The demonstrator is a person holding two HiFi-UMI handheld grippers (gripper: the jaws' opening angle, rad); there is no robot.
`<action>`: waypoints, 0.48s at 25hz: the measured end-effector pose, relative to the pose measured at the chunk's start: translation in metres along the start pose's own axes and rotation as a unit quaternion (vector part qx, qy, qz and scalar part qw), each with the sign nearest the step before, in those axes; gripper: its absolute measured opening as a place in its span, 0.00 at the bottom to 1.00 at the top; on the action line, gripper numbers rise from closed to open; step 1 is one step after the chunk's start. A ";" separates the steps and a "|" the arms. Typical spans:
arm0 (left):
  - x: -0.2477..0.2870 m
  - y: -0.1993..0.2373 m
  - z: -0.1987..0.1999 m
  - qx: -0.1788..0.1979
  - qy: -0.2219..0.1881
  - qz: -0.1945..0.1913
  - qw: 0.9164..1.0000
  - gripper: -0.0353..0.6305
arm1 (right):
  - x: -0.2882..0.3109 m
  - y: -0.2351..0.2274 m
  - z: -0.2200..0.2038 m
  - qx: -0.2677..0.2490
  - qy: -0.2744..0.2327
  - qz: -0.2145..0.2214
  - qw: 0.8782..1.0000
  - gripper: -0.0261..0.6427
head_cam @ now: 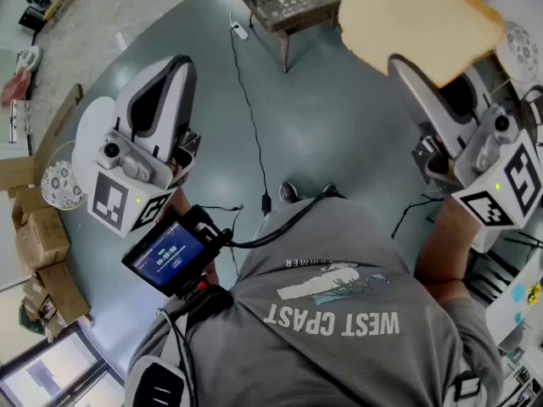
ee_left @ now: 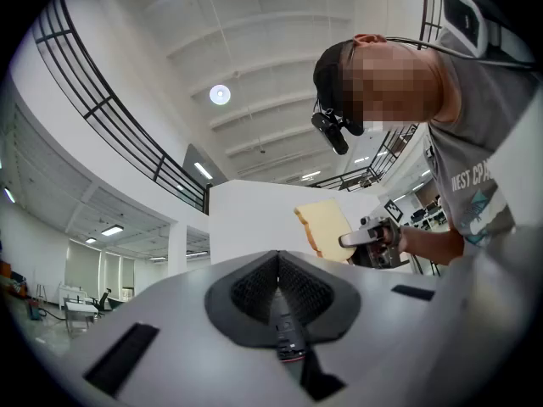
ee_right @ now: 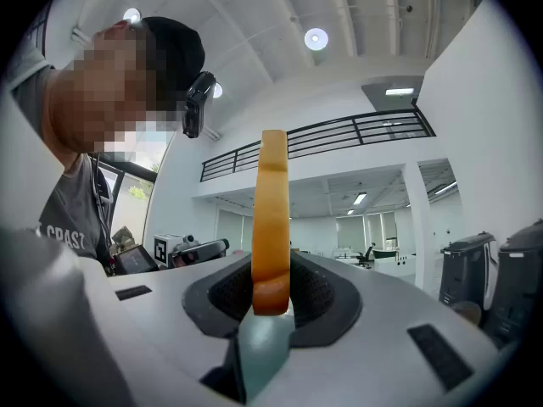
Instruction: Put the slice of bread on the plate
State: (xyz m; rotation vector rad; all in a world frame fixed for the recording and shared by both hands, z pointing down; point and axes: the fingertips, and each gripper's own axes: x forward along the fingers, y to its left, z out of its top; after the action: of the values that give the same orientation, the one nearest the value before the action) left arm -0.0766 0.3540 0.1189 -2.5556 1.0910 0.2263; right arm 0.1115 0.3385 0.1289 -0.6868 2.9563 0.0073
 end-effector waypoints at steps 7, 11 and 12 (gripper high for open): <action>0.009 0.002 -0.007 -0.003 -0.006 -0.013 1.000 0.06 | 0.004 0.000 0.006 -0.024 0.009 -0.014 1.000 0.18; 0.012 0.002 -0.006 -0.006 -0.004 -0.014 1.000 0.06 | 0.003 -0.002 0.008 -0.016 0.007 -0.017 1.000 0.18; 0.012 0.002 -0.007 -0.007 -0.004 -0.015 1.000 0.06 | 0.003 -0.002 0.008 -0.014 0.007 -0.017 1.000 0.18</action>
State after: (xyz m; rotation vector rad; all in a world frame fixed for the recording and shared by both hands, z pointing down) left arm -0.0696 0.3421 0.1211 -2.5785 1.0517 0.2361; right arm 0.1106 0.3355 0.1211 -0.7425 2.9632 0.0400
